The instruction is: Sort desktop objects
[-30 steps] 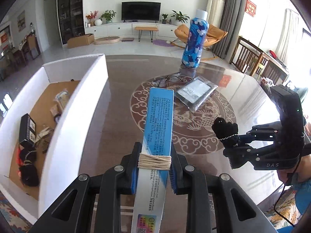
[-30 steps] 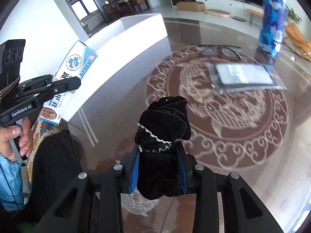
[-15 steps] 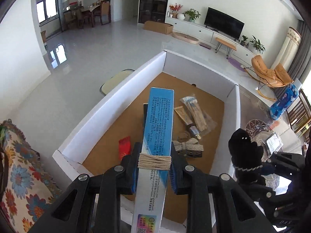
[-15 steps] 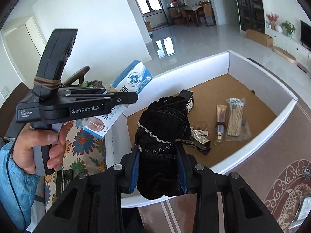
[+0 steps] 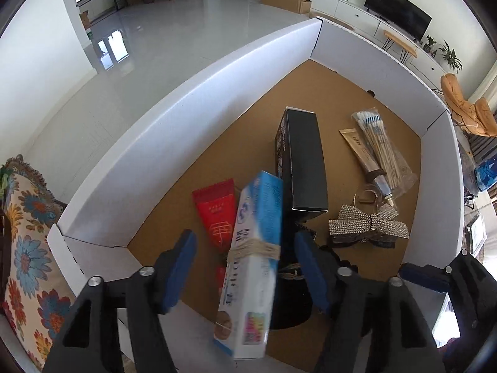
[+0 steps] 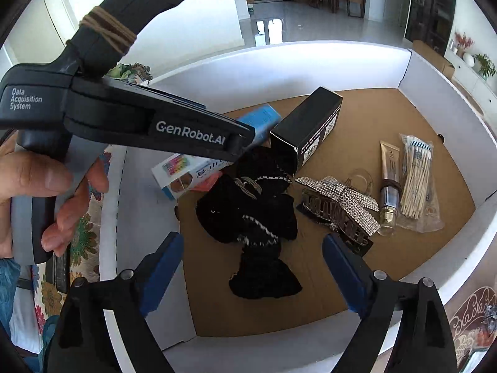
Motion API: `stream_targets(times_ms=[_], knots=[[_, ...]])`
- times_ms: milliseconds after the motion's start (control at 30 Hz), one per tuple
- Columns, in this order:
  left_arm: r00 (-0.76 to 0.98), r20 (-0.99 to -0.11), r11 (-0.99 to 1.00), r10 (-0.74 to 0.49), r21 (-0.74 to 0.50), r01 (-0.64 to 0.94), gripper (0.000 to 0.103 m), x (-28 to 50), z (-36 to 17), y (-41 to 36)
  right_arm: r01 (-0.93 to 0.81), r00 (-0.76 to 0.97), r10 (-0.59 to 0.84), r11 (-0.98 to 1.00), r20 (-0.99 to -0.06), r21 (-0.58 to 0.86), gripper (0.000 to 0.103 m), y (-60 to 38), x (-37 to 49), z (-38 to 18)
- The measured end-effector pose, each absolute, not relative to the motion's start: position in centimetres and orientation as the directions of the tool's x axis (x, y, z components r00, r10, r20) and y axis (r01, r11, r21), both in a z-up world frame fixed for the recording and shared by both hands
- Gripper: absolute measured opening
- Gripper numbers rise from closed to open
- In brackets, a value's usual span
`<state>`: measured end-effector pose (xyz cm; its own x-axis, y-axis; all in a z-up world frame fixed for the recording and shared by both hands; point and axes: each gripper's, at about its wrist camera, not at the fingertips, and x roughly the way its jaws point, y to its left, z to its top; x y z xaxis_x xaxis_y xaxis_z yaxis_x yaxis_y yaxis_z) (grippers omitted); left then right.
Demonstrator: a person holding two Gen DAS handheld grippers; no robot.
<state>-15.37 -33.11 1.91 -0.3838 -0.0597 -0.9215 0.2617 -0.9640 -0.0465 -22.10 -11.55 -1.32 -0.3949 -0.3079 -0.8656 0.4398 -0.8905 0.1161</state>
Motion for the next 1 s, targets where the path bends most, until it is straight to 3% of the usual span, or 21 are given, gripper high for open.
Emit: stream_targets(times_ms=[200,333,400,467,500,700,867,1000], knots=[[-0.522,-0.850,-0.964,-0.074,-0.074,0.256,0.073,-12.9,5.9,-30.6,0.403,-0.515,-0.337,-0.907,-0.788,0.124,0.091,-8.5,-19.5,1.4],[-0.614,-0.789,-0.982,-0.026,-0.096,0.165,0.074,-10.7,9.9,-25.5,0.329,-0.620,-0.317,-0.936,-0.718,0.129,0.091,-4.0,-15.7,3.3],[-0.638,-0.770,-0.990,0.026,-0.110,0.092,0.078,-9.7,11.1,-21.9,0.271,-0.658,-0.282,-0.954,-0.698,0.130,0.092,-1.1,-13.4,3.6],[-0.645,-0.760,-0.992,0.081,-0.123,0.020,0.092,-8.4,11.8,-17.8,0.201,-0.684,-0.243,-0.969,-0.688,0.143,0.095,2.0,-10.7,3.4],[-0.645,-0.756,-0.991,0.112,-0.132,-0.018,0.094,-7.8,11.8,-15.6,0.156,-0.693,-0.216,-0.976,-0.687,0.150,0.098,3.7,-9.4,2.9],[-0.535,-0.790,-0.954,0.298,-0.231,-0.189,0.095,-5.0,5.6,-1.9,-0.213,-0.681,0.044,-0.967,-0.731,0.140,0.101,14.8,1.2,-2.1],[-0.421,-0.842,-0.937,0.336,-0.254,-0.238,0.095,-3.1,-1.2,7.5,-0.483,-0.560,0.255,-0.873,-0.788,0.061,0.101,22.1,10.3,-6.0],[-0.443,-0.847,-0.933,0.295,-0.156,-0.324,0.096,-0.4,-3.4,12.7,-0.579,-0.481,0.327,-0.815,-0.813,0.015,0.101,24.9,15.6,-7.6]])
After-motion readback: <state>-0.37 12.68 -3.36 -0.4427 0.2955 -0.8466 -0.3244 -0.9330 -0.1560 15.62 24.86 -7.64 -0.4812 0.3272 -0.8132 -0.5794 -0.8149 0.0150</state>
